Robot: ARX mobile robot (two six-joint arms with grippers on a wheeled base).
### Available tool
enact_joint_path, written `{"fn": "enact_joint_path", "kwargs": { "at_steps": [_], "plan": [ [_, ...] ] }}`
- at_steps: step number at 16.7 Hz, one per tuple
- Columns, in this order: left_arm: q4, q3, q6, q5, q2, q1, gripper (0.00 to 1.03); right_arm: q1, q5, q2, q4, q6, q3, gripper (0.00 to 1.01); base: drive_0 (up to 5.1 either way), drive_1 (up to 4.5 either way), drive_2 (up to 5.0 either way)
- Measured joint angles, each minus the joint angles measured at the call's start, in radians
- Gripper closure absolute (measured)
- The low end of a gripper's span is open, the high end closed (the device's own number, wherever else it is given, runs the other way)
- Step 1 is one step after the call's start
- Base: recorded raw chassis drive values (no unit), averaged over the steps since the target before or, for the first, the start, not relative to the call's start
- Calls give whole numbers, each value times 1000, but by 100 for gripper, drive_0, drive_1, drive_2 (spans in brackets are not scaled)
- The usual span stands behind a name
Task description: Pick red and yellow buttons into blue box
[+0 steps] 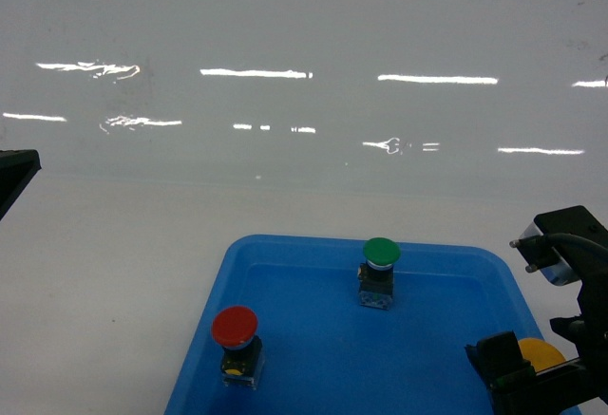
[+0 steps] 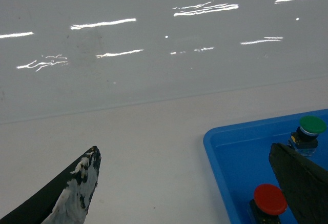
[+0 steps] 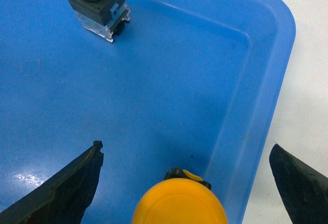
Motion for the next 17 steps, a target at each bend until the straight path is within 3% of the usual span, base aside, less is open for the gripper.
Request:
{"fn": "enact_joint_path", "kwargs": {
  "at_steps": [9, 11, 16, 17],
  "plan": [
    [0, 0, 0, 0, 0, 0, 5, 15, -23, 31, -24, -42, 31, 3, 0, 0, 0],
    [0, 0, 0, 0, 0, 0, 5, 22, -22, 42, -5, -45, 28, 17, 0, 0, 0],
    [0, 0, 0, 0, 0, 0, 5, 28, -13, 63, 2, -44, 10, 66, 0, 0, 0],
    [0, 0, 0, 0, 0, 0, 5, 27, -8, 66, 13, -44, 7, 68, 0, 0, 0]
  ]
}}
